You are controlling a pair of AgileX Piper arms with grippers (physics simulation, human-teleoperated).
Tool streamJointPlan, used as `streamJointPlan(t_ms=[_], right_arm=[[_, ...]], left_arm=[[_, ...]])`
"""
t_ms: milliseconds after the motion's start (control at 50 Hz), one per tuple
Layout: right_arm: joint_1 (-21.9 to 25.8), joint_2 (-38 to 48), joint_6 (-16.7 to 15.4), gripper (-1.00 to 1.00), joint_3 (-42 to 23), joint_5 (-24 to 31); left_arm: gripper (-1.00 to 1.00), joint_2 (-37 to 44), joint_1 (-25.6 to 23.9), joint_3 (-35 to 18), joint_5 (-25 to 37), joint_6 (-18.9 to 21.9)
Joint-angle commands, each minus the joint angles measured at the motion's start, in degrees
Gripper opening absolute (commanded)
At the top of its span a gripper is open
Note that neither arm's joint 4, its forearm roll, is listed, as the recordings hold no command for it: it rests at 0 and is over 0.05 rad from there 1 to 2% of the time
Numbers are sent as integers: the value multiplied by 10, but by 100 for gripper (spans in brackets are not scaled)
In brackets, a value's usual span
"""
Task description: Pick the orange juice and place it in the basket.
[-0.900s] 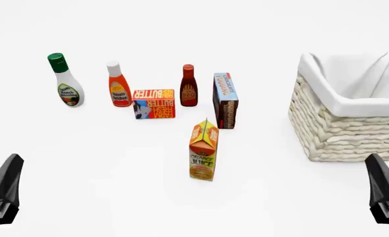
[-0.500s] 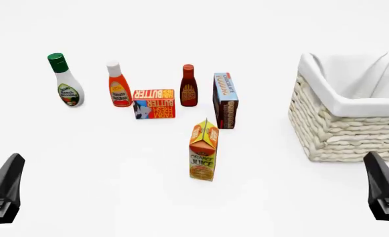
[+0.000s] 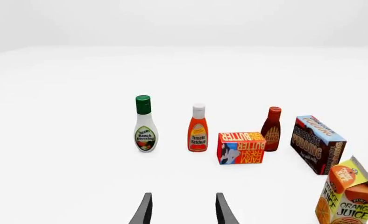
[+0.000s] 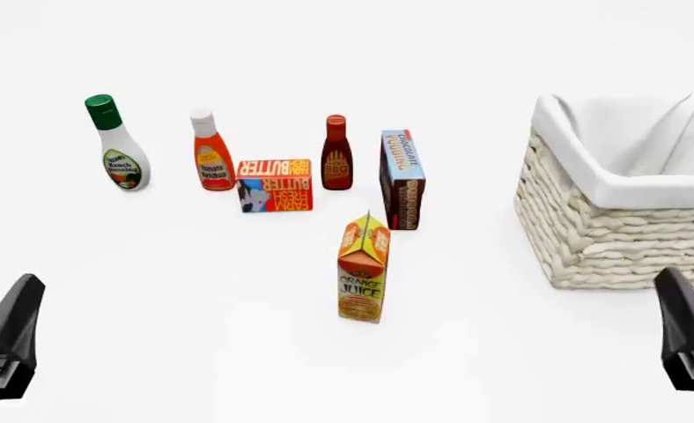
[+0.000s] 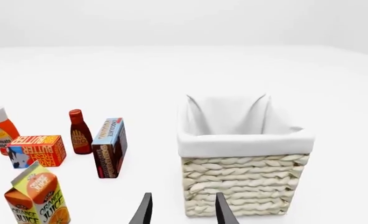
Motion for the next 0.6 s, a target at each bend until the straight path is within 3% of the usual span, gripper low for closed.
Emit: streamJointPlan(t_ms=[20,180,600], right_arm=[[-1,26,-4,100,-19,-2],[6,102,5,100,-34,-44],[63,143,43,100,-122,2]], left_arm=[[100,-4,1,1,3,0],[100,-5,1,1,3,0],[100,-7,1,2,4,0]])
